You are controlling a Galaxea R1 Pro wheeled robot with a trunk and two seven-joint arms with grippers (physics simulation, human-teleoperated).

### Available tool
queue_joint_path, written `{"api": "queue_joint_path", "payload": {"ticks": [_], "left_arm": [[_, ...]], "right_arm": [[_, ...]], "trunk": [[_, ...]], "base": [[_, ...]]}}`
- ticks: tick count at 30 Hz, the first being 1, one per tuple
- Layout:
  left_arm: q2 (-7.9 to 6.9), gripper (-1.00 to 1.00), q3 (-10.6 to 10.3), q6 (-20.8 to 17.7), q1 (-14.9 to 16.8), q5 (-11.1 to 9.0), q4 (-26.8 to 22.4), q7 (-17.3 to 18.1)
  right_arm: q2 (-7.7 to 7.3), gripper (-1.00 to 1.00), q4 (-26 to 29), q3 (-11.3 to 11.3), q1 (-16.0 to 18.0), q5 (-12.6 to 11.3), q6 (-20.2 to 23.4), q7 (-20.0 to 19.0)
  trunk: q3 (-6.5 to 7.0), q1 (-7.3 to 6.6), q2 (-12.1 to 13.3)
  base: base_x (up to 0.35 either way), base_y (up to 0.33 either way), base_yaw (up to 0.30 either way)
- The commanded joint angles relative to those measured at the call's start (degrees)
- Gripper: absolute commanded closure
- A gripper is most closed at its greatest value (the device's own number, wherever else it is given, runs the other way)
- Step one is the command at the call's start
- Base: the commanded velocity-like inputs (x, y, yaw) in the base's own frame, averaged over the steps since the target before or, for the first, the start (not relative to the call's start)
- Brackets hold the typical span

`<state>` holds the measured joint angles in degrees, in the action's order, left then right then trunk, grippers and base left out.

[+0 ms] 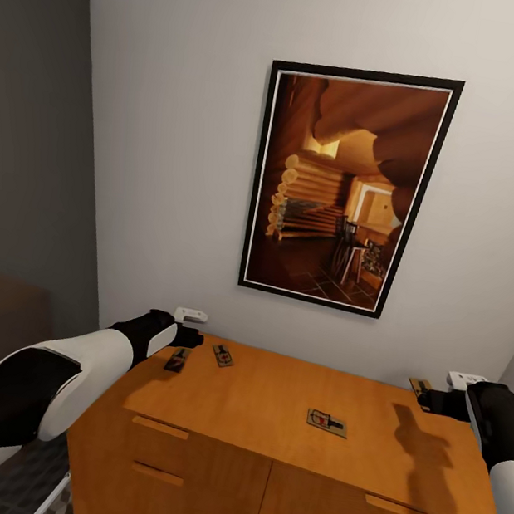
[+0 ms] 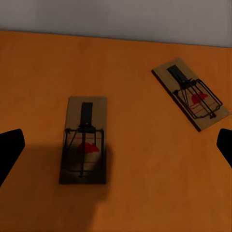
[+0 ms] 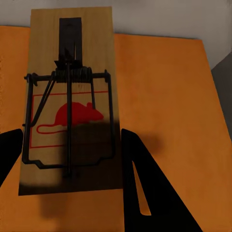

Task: Take the four mousetraps from the cabinet in the bathroom and place them on the bathroom floor. Make sure all four end up on the same floor surface, and ensure that at least two of them are either under or directly next to the same bathroom sink.

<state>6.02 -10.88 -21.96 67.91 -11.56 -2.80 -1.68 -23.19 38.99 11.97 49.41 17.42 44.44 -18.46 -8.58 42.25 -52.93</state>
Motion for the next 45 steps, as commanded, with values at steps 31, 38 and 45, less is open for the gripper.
{"api": "queue_joint_path", "payload": {"ticks": [31,38,45], "left_arm": [[0.11,-1.00,-0.4,-0.3,0.0,-1.2,0.1,-0.3],[0.06,-1.00,-0.4,-0.4,0.0,-1.2,0.1,-0.3],[-0.09,-1.00,-0.3,-7.0,0.0,-1.4,0.0,-0.9]], "right_arm": [[-0.08,1.00,4.8,-0.1,0.0,0.6,8.0,-0.5],[-0.10,1.00,5.2,-0.2,0.0,0.6,8.2,-0.5],[-0.15,1.00,5.2,-0.3,0.0,0.6,8.1,-0.4]], "trunk": [[-0.09,0.01,-0.1],[-0.09,0.01,-0.1],[-0.09,0.01,-0.1]], "base": [[0.000,0.000,0.000],[0.000,0.000,0.000],[0.000,0.000,0.000]]}}
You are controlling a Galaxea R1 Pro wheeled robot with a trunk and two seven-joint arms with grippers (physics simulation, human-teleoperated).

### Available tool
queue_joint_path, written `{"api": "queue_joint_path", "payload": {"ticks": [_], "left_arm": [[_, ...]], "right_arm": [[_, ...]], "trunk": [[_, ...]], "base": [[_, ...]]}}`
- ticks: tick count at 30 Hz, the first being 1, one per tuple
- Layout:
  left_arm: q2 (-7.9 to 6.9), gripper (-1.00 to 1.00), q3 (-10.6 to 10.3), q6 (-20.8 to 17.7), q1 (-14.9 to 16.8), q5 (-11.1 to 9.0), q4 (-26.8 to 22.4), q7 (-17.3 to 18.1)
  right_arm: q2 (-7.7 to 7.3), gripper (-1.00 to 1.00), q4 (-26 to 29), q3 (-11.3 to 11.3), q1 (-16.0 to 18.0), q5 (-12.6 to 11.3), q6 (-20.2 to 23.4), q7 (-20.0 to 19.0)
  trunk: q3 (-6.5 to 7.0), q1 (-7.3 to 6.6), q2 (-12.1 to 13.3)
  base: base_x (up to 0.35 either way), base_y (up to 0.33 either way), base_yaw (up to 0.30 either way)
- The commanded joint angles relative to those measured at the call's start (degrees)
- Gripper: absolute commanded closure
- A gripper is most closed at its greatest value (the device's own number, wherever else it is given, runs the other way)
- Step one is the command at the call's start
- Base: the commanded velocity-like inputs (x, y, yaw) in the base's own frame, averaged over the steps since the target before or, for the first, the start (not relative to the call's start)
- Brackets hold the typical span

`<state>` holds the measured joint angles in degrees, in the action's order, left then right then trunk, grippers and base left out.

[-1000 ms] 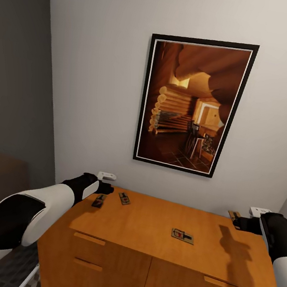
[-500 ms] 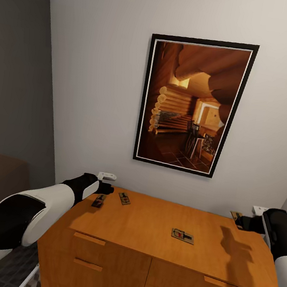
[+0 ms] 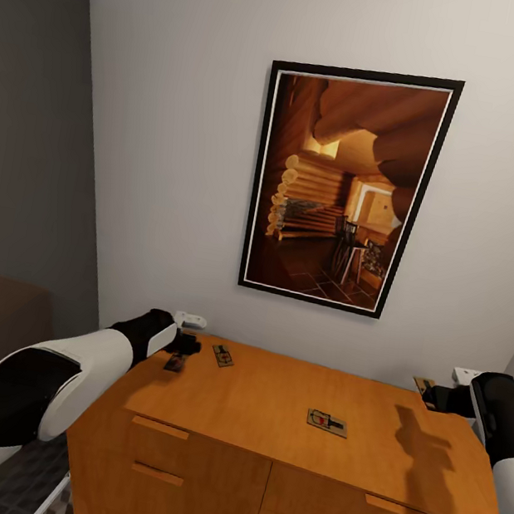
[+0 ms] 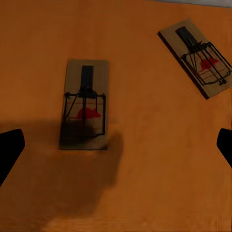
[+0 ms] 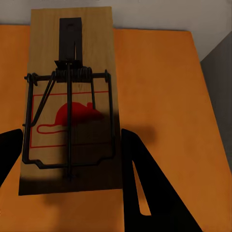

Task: Take the four mousetraps from the cabinet in the bathroom and place them on the bathroom floor. Make sure all four end up on the same floor surface, and ensure that at least two of them are either under or directly next to the same bathroom sink.

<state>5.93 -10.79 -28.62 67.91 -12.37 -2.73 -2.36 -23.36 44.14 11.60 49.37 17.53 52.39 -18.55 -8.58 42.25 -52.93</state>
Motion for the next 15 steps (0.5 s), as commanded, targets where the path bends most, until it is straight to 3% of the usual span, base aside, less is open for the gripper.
{"api": "queue_joint_path", "payload": {"ticks": [1,7,15], "left_arm": [[-0.02,-1.00,-0.4,-1.5,0.0,-0.6,-0.3,-0.3],[-0.21,-1.00,-0.4,-5.6,0.0,-0.7,-5.0,-0.6],[-0.30,-1.00,-0.5,-6.3,0.0,-0.6,-8.6,-0.6]], "right_arm": [[0.01,1.00,0.1,0.1,0.0,0.5,0.2,-0.3],[-0.04,1.00,0.1,0.2,0.0,0.5,0.1,-0.2],[-0.10,1.00,0.1,0.2,0.0,0.5,0.0,-0.1]], "trunk": [[-0.09,0.01,-0.1],[-0.09,0.01,-0.1],[-0.09,0.01,-0.1]], "base": [[0.000,0.000,0.000],[0.000,0.000,0.000],[0.000,0.000,0.000]]}}
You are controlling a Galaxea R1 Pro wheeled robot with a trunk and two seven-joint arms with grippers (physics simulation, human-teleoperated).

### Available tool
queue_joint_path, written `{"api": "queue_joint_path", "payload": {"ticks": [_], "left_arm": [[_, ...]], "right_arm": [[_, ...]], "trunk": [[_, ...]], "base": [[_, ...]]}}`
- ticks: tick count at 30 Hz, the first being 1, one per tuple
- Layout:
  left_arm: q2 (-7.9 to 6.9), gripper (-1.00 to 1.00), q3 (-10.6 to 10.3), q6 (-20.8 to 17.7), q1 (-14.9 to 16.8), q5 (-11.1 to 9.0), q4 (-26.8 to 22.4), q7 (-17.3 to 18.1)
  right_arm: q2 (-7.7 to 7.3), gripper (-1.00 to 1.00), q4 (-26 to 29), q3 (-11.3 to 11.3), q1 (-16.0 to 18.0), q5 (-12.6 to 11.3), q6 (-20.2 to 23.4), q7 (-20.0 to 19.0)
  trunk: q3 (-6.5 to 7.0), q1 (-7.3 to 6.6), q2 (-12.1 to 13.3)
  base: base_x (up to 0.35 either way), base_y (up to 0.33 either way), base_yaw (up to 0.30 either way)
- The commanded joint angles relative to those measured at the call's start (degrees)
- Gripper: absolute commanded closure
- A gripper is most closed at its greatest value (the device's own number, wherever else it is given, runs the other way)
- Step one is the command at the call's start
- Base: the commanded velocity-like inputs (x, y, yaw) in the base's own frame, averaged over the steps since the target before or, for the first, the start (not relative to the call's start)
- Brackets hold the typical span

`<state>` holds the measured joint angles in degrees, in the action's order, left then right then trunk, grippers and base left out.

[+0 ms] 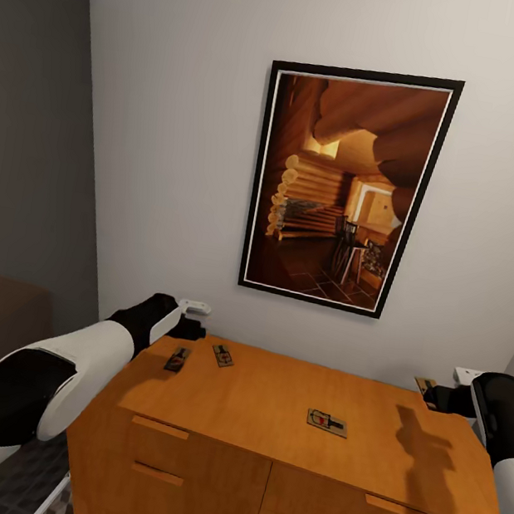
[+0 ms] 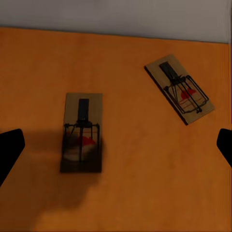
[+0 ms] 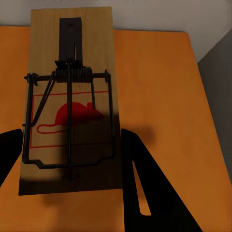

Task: Take the four mousetraps from the cabinet in the bathroom and place them on the bathroom floor. Make sure all four end up on the same floor surface, and ensure that at least two of them are either under or directly next to the same bathroom sink.

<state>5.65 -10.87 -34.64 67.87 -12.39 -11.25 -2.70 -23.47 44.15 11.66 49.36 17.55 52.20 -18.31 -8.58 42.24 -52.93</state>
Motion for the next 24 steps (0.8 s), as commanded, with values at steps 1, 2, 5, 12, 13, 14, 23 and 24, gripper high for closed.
{"api": "queue_joint_path", "payload": {"ticks": [1,2,5,12,13,14,23,24], "left_arm": [[-0.02,-1.00,-0.4,-0.3,0.0,-0.6,-0.2,-0.3],[-0.02,-1.00,-0.4,-0.3,0.0,-0.6,-0.2,-0.3],[-0.04,-1.00,-0.5,-0.3,0.0,-0.5,-0.3,-0.4],[-0.03,-1.00,-0.5,-0.1,0.0,-0.5,-0.2,-0.4],[-0.03,-1.00,-0.5,-0.1,0.1,-0.5,-0.2,-0.4],[-0.03,-1.00,-0.5,-0.1,0.1,-0.5,-0.1,-0.4],[-0.01,-1.00,-0.5,-0.1,0.1,-0.6,0.3,-0.4],[-0.01,-1.00,-0.5,-0.1,0.1,-0.6,0.3,-0.4]], "right_arm": [[0.01,1.00,0.1,0.1,0.0,0.5,0.2,-0.3],[-0.01,1.00,0.1,0.1,0.0,0.5,0.2,-0.3],[-0.05,1.00,0.1,0.1,0.0,0.5,0.2,-0.3],[-0.01,1.00,0.1,0.1,0.1,0.5,0.2,-0.3],[-0.01,1.00,0.1,0.1,0.1,0.5,0.2,-0.3],[-0.04,1.00,0.0,0.1,0.1,0.5,0.2,-0.4],[-0.16,1.00,0.0,0.2,0.1,0.6,0.2,-0.5],[-0.16,1.00,0.0,0.2,0.1,0.6,0.2,-0.5]], "trunk": [[-0.09,0.01,-0.1],[-0.09,0.01,-0.1],[-0.09,0.01,-0.1],[-0.09,0.01,-0.1],[-0.09,0.01,-0.1],[-0.09,0.01,-0.1],[-0.09,0.01,-0.1],[-0.09,0.01,-0.1]], "base": [[0.000,0.000,0.000],[0.000,0.000,0.000],[0.010,0.000,0.000],[0.123,0.000,0.000],[0.070,0.000,0.000],[0.045,0.000,0.000],[0.016,0.000,0.000],[0.003,0.000,0.000]]}}
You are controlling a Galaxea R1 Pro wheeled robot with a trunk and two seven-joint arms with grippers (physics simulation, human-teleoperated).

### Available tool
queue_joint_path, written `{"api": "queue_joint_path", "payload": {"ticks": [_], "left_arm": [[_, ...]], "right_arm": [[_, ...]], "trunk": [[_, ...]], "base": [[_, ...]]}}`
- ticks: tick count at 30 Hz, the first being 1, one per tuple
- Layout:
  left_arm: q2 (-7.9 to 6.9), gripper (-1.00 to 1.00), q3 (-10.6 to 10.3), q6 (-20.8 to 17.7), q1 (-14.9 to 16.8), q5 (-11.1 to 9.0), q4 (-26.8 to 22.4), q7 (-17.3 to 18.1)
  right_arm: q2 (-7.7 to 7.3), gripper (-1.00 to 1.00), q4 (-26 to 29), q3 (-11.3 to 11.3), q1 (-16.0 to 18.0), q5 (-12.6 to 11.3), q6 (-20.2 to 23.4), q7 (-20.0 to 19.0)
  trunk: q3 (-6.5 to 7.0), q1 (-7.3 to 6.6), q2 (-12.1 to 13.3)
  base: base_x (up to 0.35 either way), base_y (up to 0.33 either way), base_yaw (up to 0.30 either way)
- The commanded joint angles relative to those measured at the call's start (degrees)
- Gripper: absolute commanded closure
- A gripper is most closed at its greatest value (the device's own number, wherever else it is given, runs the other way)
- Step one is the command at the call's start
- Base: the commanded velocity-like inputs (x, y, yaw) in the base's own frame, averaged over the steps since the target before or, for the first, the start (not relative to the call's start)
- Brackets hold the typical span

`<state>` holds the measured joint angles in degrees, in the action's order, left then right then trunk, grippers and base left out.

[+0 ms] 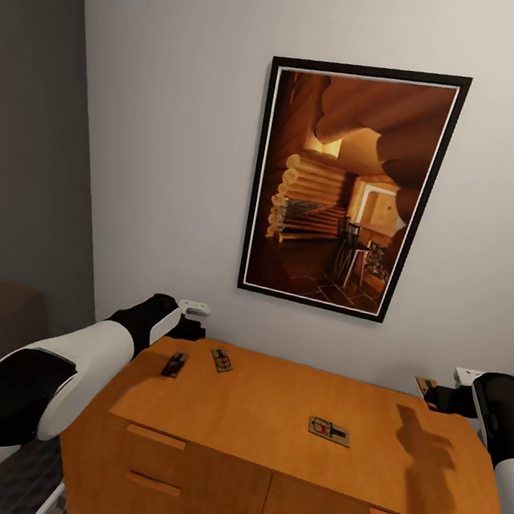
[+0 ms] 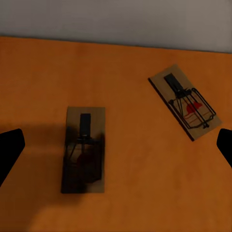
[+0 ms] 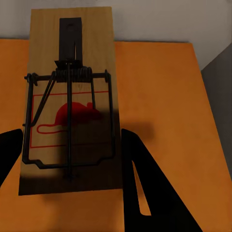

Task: Take the four mousetraps from the cabinet in the bathroom and place them on the bathroom floor. Make sure all four end up on the same floor surface, and ensure that at least two of them are either under or directly next to the same bathroom sink.

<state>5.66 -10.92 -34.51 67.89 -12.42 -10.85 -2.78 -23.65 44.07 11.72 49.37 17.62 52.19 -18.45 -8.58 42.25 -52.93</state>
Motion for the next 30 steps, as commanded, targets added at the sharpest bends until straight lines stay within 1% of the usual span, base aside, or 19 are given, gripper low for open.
{"api": "queue_joint_path", "payload": {"ticks": [1,6,10,18,30], "left_arm": [[0.00,-1.00,-0.4,-0.3,0.0,-0.6,-0.1,-0.3],[0.04,-1.00,-0.4,-0.3,0.0,-0.9,0.5,-0.3],[0.01,-1.00,-0.4,-0.2,0.0,-0.9,1.9,-0.3],[-0.62,-1.00,-0.3,-0.5,0.0,-0.9,4.0,-0.3],[-0.73,-1.00,-0.3,-0.4,0.0,-0.8,3.6,-0.3]], "right_arm": [[0.01,1.00,0.1,0.1,0.0,0.5,0.2,-0.4],[-0.06,1.00,0.1,0.1,0.1,0.5,0.2,-0.4],[-0.07,1.00,0.1,0.1,0.0,0.5,0.2,-0.4],[-0.08,1.00,0.1,0.1,0.1,0.5,0.2,-0.4],[-0.23,1.00,0.1,0.1,0.0,0.5,0.2,-0.3]], "trunk": [[-0.09,0.01,-0.1],[-0.09,0.01,-0.1],[-0.09,0.01,-0.1],[-0.09,0.01,-0.1],[-0.09,0.01,-0.1]], "base": [[0.002,0.000,0.000],[0.001,0.000,0.000],[0.000,0.000,0.000],[0.000,0.000,0.000],[0.000,0.000,0.000]]}}
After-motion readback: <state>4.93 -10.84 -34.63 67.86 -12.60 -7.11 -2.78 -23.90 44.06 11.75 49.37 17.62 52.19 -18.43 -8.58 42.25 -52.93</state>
